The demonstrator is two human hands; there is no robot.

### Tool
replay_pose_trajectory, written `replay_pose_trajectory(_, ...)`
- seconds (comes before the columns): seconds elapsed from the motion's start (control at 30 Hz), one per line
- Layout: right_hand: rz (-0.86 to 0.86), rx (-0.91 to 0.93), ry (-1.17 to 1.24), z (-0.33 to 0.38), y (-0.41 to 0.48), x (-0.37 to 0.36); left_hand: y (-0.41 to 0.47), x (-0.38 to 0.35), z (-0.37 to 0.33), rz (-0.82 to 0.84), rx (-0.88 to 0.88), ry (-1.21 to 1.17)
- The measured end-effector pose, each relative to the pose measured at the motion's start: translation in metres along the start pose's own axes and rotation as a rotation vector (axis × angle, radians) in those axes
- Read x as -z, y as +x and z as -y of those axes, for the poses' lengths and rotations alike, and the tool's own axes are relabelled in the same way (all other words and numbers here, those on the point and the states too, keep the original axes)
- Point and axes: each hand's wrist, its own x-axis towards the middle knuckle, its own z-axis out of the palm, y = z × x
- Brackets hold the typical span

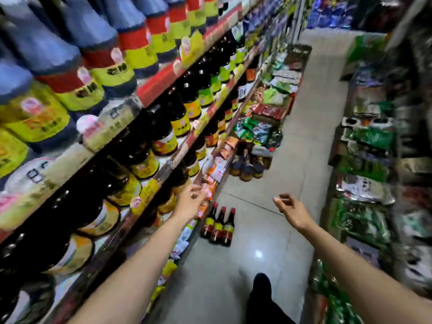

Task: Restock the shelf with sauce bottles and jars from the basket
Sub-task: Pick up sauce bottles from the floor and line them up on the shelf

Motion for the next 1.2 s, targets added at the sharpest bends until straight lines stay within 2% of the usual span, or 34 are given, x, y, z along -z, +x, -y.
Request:
replay_pose_trajectory(0.23,0.111,-0.152,-0.101,-0.033,0.07,-0.008,0.071,-0.06,0.056,0.042,0.228,-0.054)
replay_pose_trajectory(0.37,0.173,-0.248,-0.143,-0.066,0.113,-0.033,0.112,-0.073,0.118,0.056,0.358,-0.031)
replay_pose_trajectory(0.57,0.177,-0.415,-0.107,-0.135,0.168,-0.094,0.174,-0.078,0.223,0.084,0.541,-0.042)
replay_pose_trajectory(0.8,0.22,-0.581,-0.021,-0.254,0.241,-0.191,0.248,-0.122,0.364,0.072,0.582,0.119)
replay_pose_trajectory(1.03,0.227,-0.562,0.01,-0.384,0.342,-0.287,0.323,-0.187,0.522,0.067,0.579,0.299)
replay_pose_trajectory(1.2,0.215,-0.552,0.05,-0.439,0.406,-0.346,0.387,-0.217,0.59,0.107,0.513,0.401)
